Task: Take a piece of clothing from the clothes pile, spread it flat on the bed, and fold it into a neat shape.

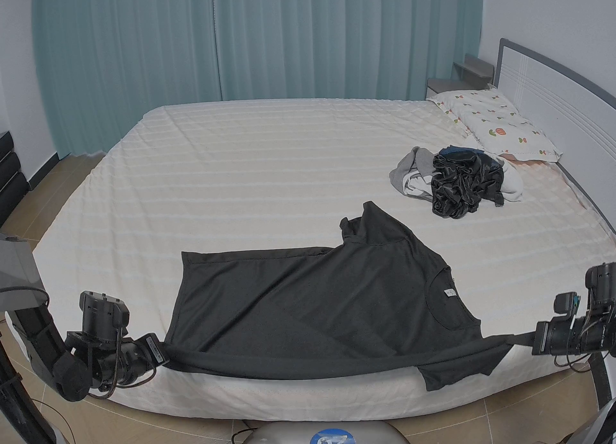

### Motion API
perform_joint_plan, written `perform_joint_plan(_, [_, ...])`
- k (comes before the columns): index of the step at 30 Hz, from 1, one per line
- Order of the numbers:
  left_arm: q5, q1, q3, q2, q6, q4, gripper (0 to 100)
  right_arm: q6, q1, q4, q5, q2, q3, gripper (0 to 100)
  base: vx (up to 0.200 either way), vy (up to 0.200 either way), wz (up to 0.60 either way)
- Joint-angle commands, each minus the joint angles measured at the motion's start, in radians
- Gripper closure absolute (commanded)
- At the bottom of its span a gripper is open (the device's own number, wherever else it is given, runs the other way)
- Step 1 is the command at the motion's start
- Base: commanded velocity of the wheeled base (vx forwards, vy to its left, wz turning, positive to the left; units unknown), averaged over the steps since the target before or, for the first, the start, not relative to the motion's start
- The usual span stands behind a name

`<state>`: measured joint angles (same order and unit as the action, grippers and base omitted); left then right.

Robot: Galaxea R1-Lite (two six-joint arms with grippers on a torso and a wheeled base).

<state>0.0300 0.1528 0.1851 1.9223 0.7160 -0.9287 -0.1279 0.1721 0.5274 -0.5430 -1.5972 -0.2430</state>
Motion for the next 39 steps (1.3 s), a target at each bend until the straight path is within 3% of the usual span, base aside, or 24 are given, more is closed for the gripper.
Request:
perform_joint_plan(1, [-0.013,-0.013,0.079,0.026,0.028,0.002,100,-0.018,-0.005,0.003,-0.005,-0.099,-0.102,100,0.000,0.000,0.00])
perform_joint_plan(8, [-0.012,-0.013,0.180,0.075,0.089,0.002,100,-0.029,-0.039,0.009,0.009,-0.228,-0.202,100,0.000,0.000,0.00])
perform_joint_plan(23, [0.001,-0.018,0.297,0.187,0.158,0.007,100,-0.173,-0.117,0.016,0.110,-0.408,-0.417,100,0.000,0.000,0.00])
perform_joint_plan(29, [-0.002,-0.033,0.318,0.193,0.209,0.005,100,-0.242,-0.137,0.117,0.127,-0.440,-0.438,100,0.000,0.000,0.00])
perform_joint_plan(39, [-0.009,-0.050,0.355,0.256,0.223,-0.002,100,-0.246,-0.149,0.158,0.156,-0.517,-0.453,100,0.000,0.000,0.00])
